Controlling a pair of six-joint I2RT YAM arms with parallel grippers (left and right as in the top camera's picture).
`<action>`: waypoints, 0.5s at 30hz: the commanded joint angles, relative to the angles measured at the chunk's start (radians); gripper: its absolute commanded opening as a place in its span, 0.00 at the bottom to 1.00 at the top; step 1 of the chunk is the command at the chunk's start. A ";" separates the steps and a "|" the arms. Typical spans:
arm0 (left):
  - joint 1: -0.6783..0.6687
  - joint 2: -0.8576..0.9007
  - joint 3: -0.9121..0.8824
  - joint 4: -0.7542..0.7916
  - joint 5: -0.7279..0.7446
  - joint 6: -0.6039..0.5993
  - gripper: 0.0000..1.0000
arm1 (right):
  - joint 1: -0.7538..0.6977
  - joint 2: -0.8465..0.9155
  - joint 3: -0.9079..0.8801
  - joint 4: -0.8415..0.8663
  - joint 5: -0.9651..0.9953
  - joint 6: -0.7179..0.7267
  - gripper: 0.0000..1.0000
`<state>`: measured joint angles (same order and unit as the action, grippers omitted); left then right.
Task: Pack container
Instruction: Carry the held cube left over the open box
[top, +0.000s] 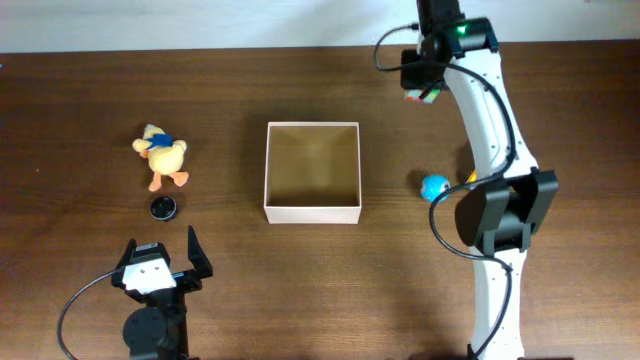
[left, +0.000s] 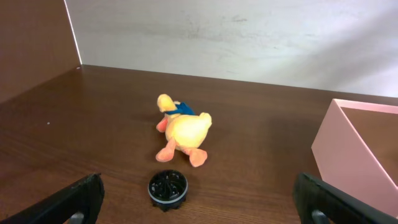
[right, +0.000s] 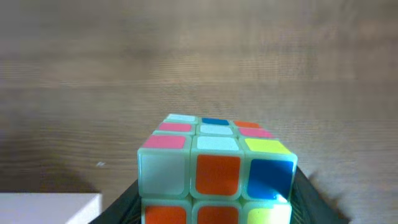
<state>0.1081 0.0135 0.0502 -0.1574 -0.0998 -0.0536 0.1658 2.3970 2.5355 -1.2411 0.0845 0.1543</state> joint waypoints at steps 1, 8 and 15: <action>0.005 -0.008 -0.006 0.003 0.017 -0.013 0.99 | 0.045 -0.023 0.114 -0.037 -0.006 -0.022 0.30; 0.005 -0.008 -0.006 0.003 0.018 -0.013 0.99 | 0.135 -0.023 0.220 -0.115 -0.006 -0.027 0.30; 0.005 -0.008 -0.006 0.003 0.018 -0.013 0.99 | 0.262 -0.023 0.235 -0.190 -0.006 -0.026 0.30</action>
<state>0.1081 0.0135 0.0502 -0.1570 -0.0998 -0.0536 0.3759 2.3970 2.7396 -1.4185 0.0845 0.1307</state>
